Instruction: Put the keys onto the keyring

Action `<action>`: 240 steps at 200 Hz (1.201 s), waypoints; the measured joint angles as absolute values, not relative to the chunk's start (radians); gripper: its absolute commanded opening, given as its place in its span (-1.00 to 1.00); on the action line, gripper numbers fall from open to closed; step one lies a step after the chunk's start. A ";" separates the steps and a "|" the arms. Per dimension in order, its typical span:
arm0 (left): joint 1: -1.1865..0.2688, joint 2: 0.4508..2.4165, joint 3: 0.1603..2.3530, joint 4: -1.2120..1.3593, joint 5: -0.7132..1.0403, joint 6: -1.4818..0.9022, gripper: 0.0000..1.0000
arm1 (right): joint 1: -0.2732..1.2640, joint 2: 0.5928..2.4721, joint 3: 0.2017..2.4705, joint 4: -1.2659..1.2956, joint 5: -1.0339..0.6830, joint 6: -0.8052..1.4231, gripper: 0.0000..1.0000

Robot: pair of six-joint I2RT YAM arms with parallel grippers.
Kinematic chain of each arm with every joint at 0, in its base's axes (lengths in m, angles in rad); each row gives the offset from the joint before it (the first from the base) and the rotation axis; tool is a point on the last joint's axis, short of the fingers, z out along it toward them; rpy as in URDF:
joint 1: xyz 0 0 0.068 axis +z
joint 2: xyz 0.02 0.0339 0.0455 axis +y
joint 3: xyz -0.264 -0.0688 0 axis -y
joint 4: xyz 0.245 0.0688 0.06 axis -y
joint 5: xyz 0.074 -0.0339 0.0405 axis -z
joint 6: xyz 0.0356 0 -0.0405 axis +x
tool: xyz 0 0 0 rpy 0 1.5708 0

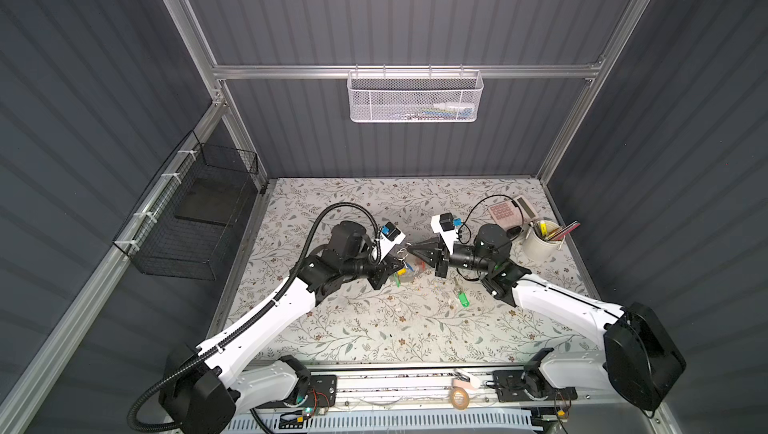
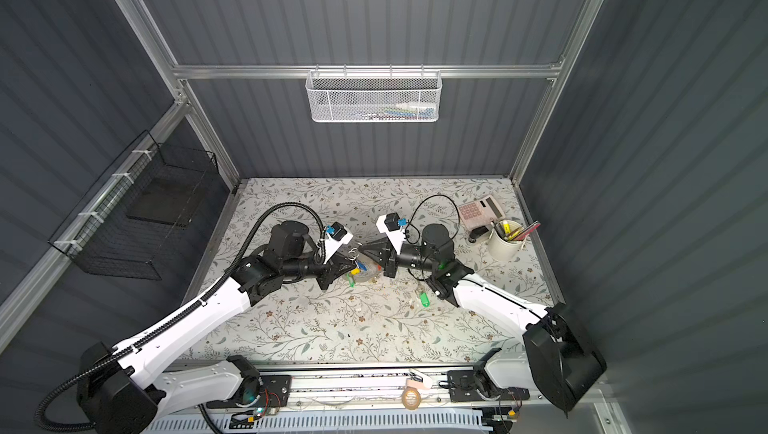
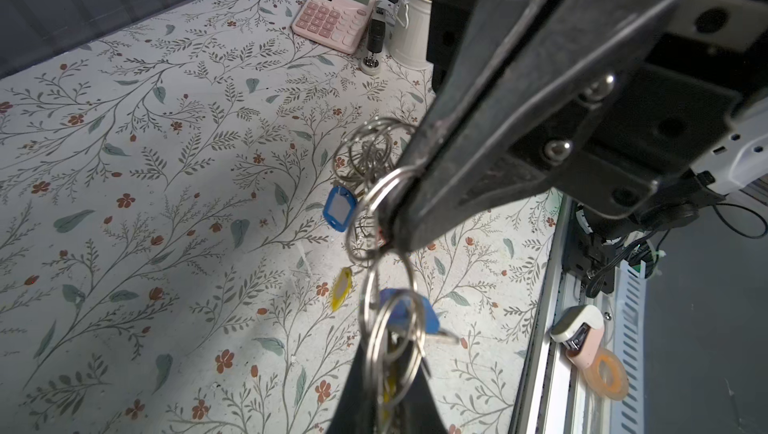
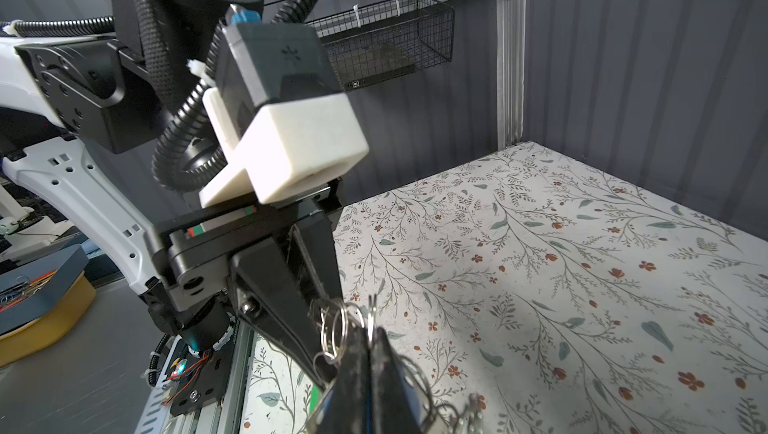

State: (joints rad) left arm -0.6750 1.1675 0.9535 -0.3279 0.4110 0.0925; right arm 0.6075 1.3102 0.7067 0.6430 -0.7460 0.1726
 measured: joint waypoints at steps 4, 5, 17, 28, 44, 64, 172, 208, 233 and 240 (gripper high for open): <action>-0.675 1.167 0.953 -0.328 0.410 0.093 -1.00 | 0.609 1.310 0.707 0.643 -0.744 0.173 -1.00; -0.675 1.167 0.953 -0.328 0.409 0.093 -1.00 | 0.609 1.310 0.707 0.643 -0.743 0.173 -1.00; -0.677 1.163 0.953 -0.329 0.403 0.093 -1.00 | 0.610 1.311 0.707 0.643 -0.738 0.173 -1.00; -0.683 1.160 0.953 -0.332 0.391 0.094 -1.00 | 0.611 1.312 0.708 0.644 -0.737 0.175 -1.00; -0.697 1.158 0.953 -0.342 0.357 0.101 -1.00 | 0.615 1.318 0.714 0.637 -0.737 0.176 -1.00; -0.715 1.158 0.953 -0.362 0.295 0.116 -1.00 | 0.620 1.334 0.731 0.602 -0.735 0.177 -1.00; -0.752 1.113 0.935 -0.381 0.111 0.165 -1.00 | 0.643 1.345 0.824 0.385 -0.688 0.250 -1.00; -0.754 1.111 0.934 -0.377 0.078 0.173 -1.00 | 0.643 1.344 0.840 0.326 -0.682 0.268 -1.00; -0.754 1.111 0.927 -0.369 0.078 0.173 -1.00 | 0.643 1.343 0.845 0.309 -0.677 0.271 -1.00; -0.754 1.111 0.925 -0.369 0.080 0.174 -1.00 | 0.643 1.343 0.845 0.306 -0.676 0.273 -1.00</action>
